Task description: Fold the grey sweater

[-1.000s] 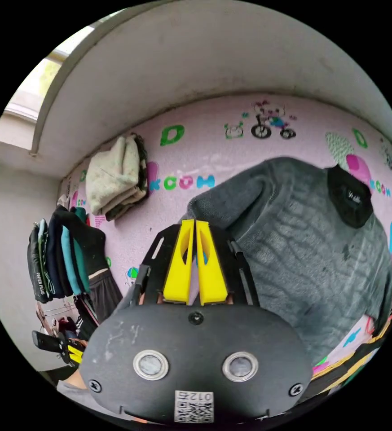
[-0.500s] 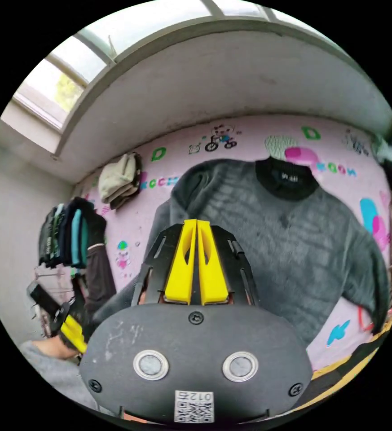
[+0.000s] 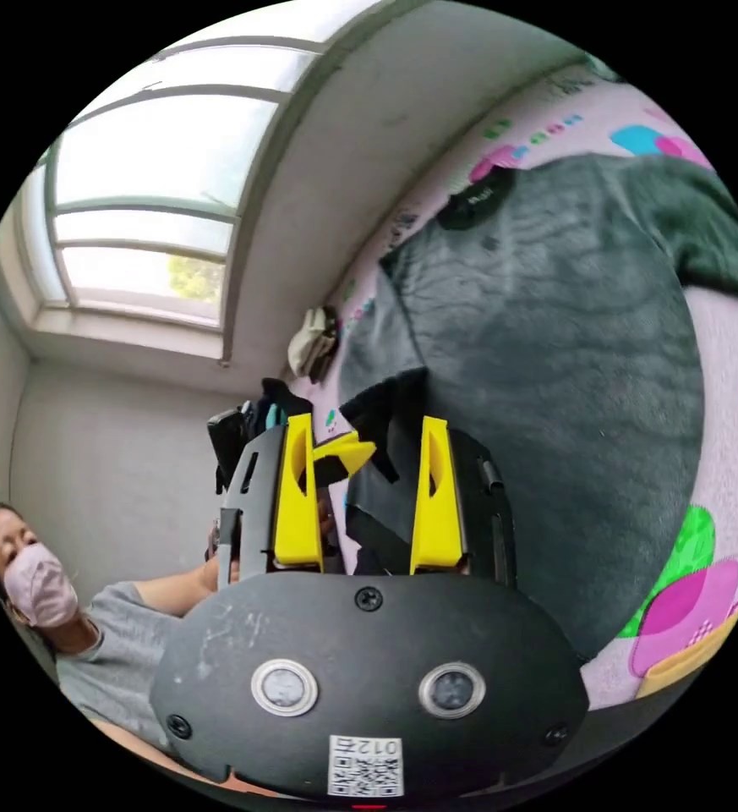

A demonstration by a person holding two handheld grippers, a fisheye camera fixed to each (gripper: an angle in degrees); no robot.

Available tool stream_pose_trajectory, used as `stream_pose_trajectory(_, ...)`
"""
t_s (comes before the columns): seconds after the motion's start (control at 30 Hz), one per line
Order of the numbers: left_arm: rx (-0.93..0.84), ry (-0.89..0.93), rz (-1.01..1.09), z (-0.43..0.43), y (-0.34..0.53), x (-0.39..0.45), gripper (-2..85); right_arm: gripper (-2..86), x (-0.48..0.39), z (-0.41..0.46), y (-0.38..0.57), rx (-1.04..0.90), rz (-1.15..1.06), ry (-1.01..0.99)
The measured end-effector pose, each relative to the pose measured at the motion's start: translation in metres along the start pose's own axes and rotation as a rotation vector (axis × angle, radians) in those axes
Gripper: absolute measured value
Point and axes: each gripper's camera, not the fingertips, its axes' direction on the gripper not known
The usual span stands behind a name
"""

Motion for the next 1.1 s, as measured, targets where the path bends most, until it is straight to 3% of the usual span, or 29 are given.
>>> stream_pose_trajectory(0.13,-0.145,0.002,-0.067,0.045,0.002,-0.002,2.5,16.9,0.095,0.007,0.023,0.013,0.185,0.001)
stream_pose_trajectory(0.33,-0.139,-0.135,-0.044,0.017,-0.024,0.003,2.2,16.1,0.159,0.026,0.051,0.022,0.219,0.013)
stream_pose_trajectory(0.67,0.005,-0.488,-0.196,-0.023,-0.167,-0.025,4.5,13.2,0.141,0.114,0.085,-0.129,-0.141,0.258)
stream_pose_trajectory(0.83,-0.007,-0.675,-0.199,0.001,-0.24,-0.021,6.6,6.6,0.144,0.134,0.107,-0.068,-0.217,0.402)
stream_pose_trajectory(0.93,-0.043,-0.755,-0.199,0.018,-0.277,-0.022,8.3,4.3,0.151,0.143,0.122,-0.069,-0.269,0.411)
stream_pose_trajectory(1.1,-0.087,-0.836,-0.211,0.044,-0.322,-0.02,10.6,7.8,0.175,0.147,0.132,-0.043,-0.224,0.347)
